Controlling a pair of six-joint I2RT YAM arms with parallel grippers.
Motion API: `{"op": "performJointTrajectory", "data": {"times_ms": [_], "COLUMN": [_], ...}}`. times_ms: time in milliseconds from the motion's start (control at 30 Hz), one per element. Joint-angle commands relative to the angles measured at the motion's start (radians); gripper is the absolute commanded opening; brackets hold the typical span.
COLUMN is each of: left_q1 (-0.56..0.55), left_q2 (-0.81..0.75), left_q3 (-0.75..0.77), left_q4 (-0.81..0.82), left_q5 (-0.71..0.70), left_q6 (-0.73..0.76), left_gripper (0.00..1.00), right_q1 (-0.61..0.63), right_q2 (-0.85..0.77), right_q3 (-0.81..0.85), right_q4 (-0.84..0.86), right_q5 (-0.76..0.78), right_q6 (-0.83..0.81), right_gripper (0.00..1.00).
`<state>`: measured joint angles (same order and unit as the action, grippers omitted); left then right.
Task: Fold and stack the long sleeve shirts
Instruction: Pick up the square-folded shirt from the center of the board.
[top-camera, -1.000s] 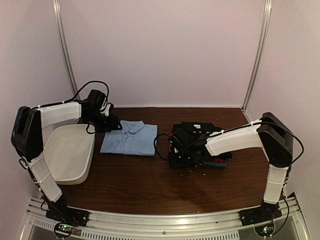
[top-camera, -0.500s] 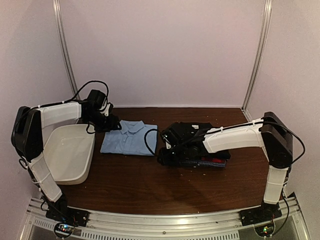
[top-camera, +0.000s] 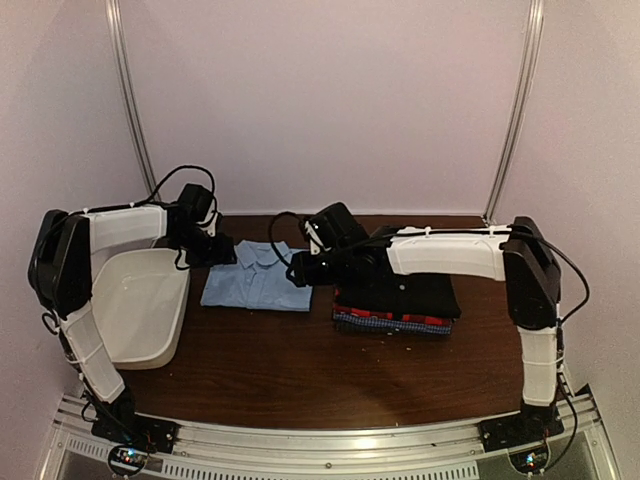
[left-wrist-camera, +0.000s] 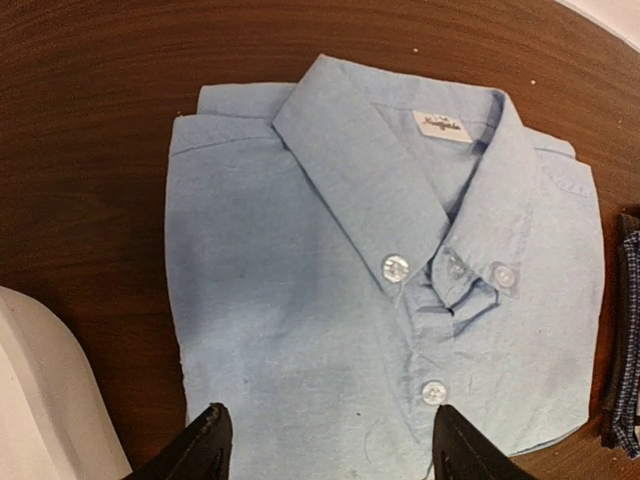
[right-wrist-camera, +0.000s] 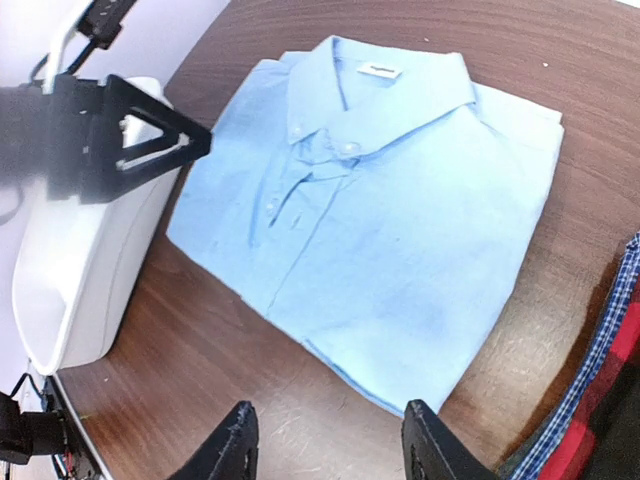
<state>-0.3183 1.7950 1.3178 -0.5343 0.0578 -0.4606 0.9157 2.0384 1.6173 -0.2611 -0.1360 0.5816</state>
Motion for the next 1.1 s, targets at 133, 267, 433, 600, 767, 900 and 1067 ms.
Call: {"op": "performJointTrajectory", "data": {"times_ms": [133,267,433,600,767,900,1067], "left_q1": [0.034,0.036,0.036,0.036,0.036,0.036,0.033], "left_q2": [0.08,0.114,0.142,0.175,0.208,0.229,0.252], "left_q3": [0.029,0.035,0.046,0.059,0.068,0.075,0.072], "left_q4": [0.0,0.0,-0.007,-0.007,0.002,0.008,0.026], "left_q5": [-0.042,-0.103,-0.144,-0.159,-0.124,-0.105,-0.058], "left_q6": [0.041,0.049,0.048,0.043,0.039,0.036,0.025], "left_gripper": [0.7,0.7,0.7,0.71,0.71,0.71,0.63], "right_q1": [-0.062,-0.072,-0.09,-0.095,-0.097,-0.098,-0.098], "right_q2": [0.194,0.236,0.279,0.339,0.396,0.424,0.451], "right_q3": [0.181,0.223,0.24,0.299,0.366,0.386,0.397], "right_q4": [-0.114,-0.147,-0.145,-0.159,-0.188,-0.205,-0.197], "right_q5": [0.022,0.098,0.091,0.079,0.088,0.111,0.086], "right_q6": [-0.046,-0.054,-0.047,-0.045,-0.045,-0.048,-0.04], "right_gripper": [0.52,0.54,0.56,0.57,0.57,0.58,0.55]}}
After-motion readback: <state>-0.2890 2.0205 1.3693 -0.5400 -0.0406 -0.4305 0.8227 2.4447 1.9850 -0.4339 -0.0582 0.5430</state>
